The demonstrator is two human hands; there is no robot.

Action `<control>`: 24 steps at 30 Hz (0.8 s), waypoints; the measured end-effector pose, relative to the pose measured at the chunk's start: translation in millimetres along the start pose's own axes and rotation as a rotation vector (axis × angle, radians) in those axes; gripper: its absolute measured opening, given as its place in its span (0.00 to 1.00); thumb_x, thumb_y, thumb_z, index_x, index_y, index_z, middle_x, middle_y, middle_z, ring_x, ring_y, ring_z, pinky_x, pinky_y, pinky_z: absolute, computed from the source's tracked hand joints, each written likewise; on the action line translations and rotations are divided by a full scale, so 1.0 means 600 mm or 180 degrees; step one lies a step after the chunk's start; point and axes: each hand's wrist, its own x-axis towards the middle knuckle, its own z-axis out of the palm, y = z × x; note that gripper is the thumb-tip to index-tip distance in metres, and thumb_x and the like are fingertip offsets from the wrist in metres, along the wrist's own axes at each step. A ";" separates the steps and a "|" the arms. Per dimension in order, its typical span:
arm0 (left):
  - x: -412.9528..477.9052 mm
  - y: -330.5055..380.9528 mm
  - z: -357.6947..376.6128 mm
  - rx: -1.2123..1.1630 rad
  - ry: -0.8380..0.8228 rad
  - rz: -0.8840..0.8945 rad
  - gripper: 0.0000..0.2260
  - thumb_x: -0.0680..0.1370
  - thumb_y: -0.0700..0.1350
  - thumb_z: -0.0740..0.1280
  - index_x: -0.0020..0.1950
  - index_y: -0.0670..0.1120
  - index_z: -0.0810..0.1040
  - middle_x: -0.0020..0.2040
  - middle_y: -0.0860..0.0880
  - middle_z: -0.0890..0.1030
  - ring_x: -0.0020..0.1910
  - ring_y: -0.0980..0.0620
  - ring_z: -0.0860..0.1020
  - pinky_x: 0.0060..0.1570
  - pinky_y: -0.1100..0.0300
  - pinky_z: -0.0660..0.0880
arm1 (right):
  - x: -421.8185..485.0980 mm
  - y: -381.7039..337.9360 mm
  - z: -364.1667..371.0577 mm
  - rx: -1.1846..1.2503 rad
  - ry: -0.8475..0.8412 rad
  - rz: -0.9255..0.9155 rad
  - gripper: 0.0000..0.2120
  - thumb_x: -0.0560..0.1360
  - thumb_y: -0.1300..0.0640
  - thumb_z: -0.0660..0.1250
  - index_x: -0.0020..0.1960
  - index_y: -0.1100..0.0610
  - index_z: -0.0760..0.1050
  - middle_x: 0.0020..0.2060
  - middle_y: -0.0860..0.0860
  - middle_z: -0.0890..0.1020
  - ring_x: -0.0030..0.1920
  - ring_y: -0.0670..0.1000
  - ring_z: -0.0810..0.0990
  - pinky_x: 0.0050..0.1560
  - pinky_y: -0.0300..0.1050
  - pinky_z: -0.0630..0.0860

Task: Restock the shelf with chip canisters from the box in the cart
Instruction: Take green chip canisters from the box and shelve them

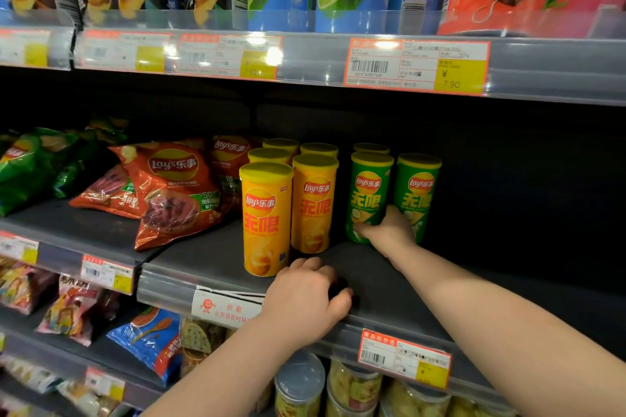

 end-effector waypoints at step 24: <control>-0.096 0.014 -0.040 0.0099 0.0636 -0.0098 0.16 0.70 0.55 0.59 0.39 0.43 0.77 0.39 0.46 0.78 0.39 0.44 0.77 0.36 0.52 0.76 | -0.237 -0.018 -0.073 -0.1830 -0.1069 -0.2597 0.18 0.77 0.44 0.60 0.65 0.48 0.71 0.59 0.48 0.76 0.59 0.53 0.74 0.57 0.49 0.72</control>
